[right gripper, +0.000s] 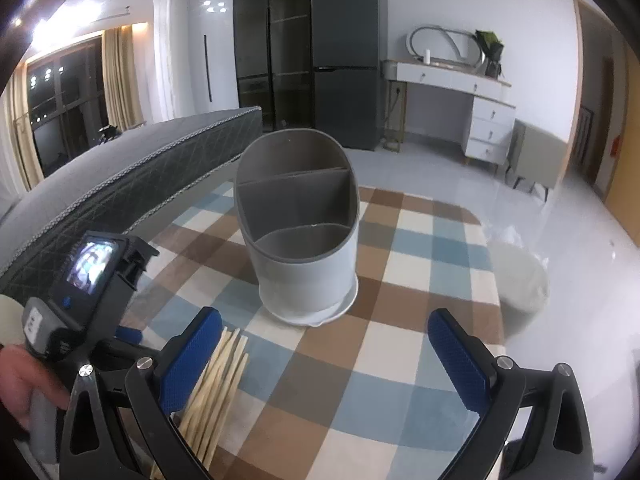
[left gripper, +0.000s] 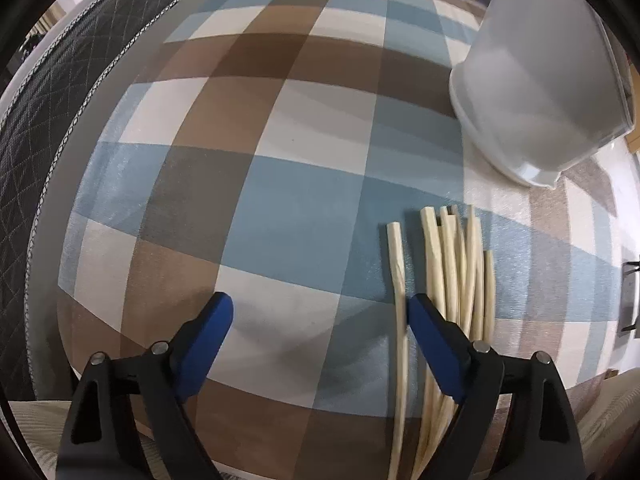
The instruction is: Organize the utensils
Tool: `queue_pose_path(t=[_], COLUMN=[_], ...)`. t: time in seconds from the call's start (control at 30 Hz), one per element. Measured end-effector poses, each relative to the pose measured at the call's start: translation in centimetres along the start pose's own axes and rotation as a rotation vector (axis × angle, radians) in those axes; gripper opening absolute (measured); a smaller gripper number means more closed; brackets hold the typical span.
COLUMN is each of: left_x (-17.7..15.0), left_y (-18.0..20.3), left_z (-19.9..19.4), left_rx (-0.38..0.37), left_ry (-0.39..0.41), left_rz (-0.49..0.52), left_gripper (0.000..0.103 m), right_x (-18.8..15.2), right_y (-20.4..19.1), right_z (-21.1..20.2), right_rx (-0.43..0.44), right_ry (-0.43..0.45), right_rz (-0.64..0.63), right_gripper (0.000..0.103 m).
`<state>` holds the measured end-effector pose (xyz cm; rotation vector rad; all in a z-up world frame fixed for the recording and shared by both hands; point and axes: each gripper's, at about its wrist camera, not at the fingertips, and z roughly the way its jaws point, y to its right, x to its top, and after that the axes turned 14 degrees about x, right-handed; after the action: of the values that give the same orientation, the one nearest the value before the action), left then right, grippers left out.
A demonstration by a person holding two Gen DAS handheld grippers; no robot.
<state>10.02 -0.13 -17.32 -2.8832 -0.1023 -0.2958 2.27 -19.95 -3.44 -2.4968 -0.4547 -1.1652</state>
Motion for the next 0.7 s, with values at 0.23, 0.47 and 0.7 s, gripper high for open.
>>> queue_pose_path(t=[0.23, 0.47, 0.7], left_x=[0.7, 1.5, 1.2], left_y=[0.4, 0.3, -2.1], left_z=[-1.1, -2.3, -2.6], left_rx=[-0.01, -0.027, -0.116], left_ry=[0.017, 0.022, -0.003], left_rz=[-0.004, -0.005, -0.091], left_gripper=[0.073, 0.008, 0.001], right_x=[0.3, -0.8, -2.7], right_y=[1.3, 3.2, 2.1], right_z=[0.5, 1.9, 4.6], right_rx=[0.118, 0.17, 0.259], right_ry=[-0.023, -0.106, -0.286], right_rz=[0.088, 0.187, 0.236], right_gripper=[0.103, 0.097, 0.073])
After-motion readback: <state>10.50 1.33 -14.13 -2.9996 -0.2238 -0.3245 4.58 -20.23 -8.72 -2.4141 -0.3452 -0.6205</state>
